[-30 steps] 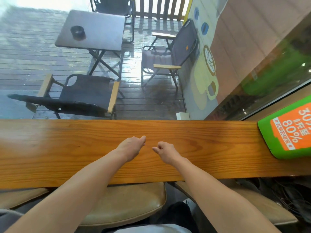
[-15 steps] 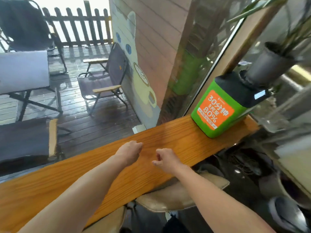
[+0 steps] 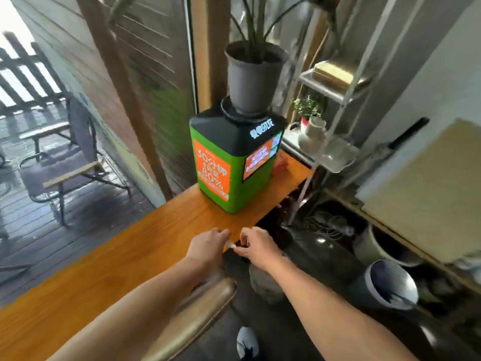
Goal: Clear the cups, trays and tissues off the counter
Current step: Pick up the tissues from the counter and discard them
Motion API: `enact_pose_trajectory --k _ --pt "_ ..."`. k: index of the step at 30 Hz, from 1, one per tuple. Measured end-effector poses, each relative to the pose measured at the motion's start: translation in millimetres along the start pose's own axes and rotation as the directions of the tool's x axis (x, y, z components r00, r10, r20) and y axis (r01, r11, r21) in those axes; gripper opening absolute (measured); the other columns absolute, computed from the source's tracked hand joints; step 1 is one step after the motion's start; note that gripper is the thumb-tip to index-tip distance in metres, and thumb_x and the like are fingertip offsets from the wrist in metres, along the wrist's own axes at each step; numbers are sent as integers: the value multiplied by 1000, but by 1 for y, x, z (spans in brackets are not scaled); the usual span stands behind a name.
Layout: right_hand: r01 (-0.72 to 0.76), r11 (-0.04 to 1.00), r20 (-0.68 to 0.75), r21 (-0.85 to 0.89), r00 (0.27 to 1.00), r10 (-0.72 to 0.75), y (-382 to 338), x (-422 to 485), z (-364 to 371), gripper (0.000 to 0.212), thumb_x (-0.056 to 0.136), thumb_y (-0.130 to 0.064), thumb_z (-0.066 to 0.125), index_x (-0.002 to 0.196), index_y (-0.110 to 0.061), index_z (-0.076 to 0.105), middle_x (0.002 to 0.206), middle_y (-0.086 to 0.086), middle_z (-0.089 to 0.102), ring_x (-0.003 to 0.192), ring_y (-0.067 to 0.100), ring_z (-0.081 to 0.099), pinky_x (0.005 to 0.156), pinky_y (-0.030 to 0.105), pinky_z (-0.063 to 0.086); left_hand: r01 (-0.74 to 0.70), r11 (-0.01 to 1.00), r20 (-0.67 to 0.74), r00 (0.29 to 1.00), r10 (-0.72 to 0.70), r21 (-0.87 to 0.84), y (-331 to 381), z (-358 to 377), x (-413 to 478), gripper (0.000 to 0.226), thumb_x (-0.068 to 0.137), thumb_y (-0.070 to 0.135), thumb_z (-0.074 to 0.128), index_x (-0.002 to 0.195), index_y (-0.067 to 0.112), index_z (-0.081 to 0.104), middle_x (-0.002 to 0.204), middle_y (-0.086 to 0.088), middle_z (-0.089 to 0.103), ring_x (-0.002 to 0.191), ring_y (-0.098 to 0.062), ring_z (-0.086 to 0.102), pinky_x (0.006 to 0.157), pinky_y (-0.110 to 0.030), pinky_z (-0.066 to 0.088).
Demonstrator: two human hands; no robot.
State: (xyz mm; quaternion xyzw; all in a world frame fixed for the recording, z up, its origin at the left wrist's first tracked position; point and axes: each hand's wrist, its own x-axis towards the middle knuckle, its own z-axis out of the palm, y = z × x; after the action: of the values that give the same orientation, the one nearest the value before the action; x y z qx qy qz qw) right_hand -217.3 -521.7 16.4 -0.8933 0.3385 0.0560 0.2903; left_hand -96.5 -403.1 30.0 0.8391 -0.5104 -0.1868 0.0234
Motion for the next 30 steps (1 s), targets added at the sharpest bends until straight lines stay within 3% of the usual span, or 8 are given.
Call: enact_pose_trajectory --k 4,8,13,15,19,23,27,30 --pt "-46 998 -8 47 999 46 73 -8 -23 28 83 -35 77 80 -23 51 87 2 52 85 27 60 67 34 39 5 999 11 1000 -5 -45 71 19 37 34 86 19 61 118 27 56 109 -4 61 101 -33 66 75 -43 55" --pt "-136 990 -14 29 991 136 130 -13 -34 22 85 -38 71 86 -23 55 92 -1 52 84 27 60 66 34 43 6 998 38 999 -4 -61 121 44 66 21 90 23 58 110 24 54 102 -4 59 97 -34 66 67 -40 49" --pt "-220 973 -46 72 974 223 187 -7 -20 17 85 -35 70 91 -25 58 99 -2 55 90 26 61 70 34 46 35 998 95 995 -29 -60 154 86 112 35 89 16 59 122 26 53 105 -3 58 99 -31 64 73 -42 53" --pt "-245 966 -42 84 968 249 208 1 -5 19 85 -31 73 97 -25 61 106 -1 57 95 25 61 70 30 40 72 994 130 990 -60 -86 161 110 131 41 88 17 59 127 27 51 110 -4 59 101 -31 63 78 -43 56" --pt "-276 953 -16 126 960 280 257 35 39 27 85 -32 75 105 -21 61 108 2 59 96 24 60 71 32 41 142 977 170 979 -115 -156 166 174 171 50 85 23 65 132 31 51 120 -4 62 106 -31 62 82 -42 54" --pt "-305 936 22 173 952 306 297 61 91 24 84 -30 75 100 -16 64 104 4 65 92 22 61 69 27 36 194 970 242 958 -155 -148 157 235 198 32 86 23 61 116 30 54 113 -4 64 97 -31 64 77 -40 53" --pt "-352 914 94 203 936 339 339 90 161 22 84 -29 73 100 -17 64 105 3 59 91 23 59 67 26 31 250 962 327 923 -203 -109 136 312 231 32 86 24 58 117 28 59 116 -7 63 101 -34 64 72 -38 49" --pt "-378 900 137 217 924 356 363 117 206 29 85 -29 73 109 -16 64 116 8 58 99 26 60 73 28 40 288 950 341 911 -233 -120 123 367 252 31 90 31 57 120 30 61 116 -8 64 100 -34 65 80 -41 57"
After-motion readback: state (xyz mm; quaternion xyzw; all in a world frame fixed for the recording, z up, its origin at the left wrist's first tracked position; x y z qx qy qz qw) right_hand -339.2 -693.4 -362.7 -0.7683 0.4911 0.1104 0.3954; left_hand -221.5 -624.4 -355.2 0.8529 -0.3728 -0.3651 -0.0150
